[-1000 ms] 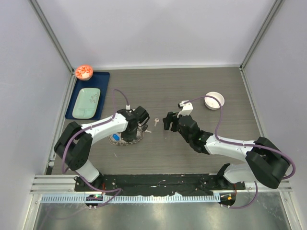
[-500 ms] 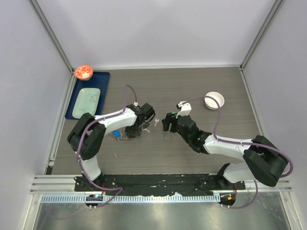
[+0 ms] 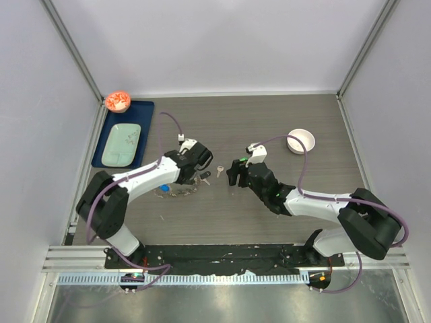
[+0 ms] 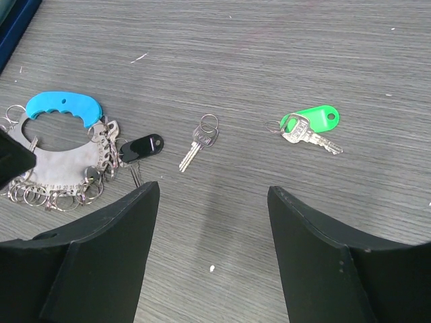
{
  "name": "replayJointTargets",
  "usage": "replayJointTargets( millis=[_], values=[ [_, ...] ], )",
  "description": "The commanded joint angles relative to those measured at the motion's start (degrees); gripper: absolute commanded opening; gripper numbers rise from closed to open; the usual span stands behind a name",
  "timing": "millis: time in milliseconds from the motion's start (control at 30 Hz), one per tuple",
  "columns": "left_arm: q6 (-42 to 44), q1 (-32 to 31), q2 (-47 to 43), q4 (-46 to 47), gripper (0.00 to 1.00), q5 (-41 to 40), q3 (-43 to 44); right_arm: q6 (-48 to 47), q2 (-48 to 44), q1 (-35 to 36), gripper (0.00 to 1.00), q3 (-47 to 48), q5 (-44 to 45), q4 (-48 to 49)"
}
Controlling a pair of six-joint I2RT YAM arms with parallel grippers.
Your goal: Put the keys on the keyring
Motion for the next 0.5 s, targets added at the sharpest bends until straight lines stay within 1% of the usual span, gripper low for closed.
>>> replayJointTargets(
  millis=[0, 167, 300, 467],
  values=[
    [-6.4, -0.1, -6.9, 5.8, 0.36, -2.6, -4.7, -0.3, 0.4, 0.2, 0.72, 1.9, -0.1, 2.6],
    [-9.3, -0.9, -10.8, 7.9, 0.37, 0.7, -8.6, -0.5, 0.8, 0.2, 0.72, 2.0, -1.4, 2.8],
    [-11.3, -2.7, -13.6, 9.9, 0.39, -0.4, -12.5, -1.1, 1.2, 0.2, 0.72, 2.2, -2.9, 3.1],
    [-13.5, -4.8, -14.1, 12.0, 0.40, -1.6, -15.1, -1.7, 2.0, 0.2, 0.72, 2.5, -5.0, 3.4]
  ],
)
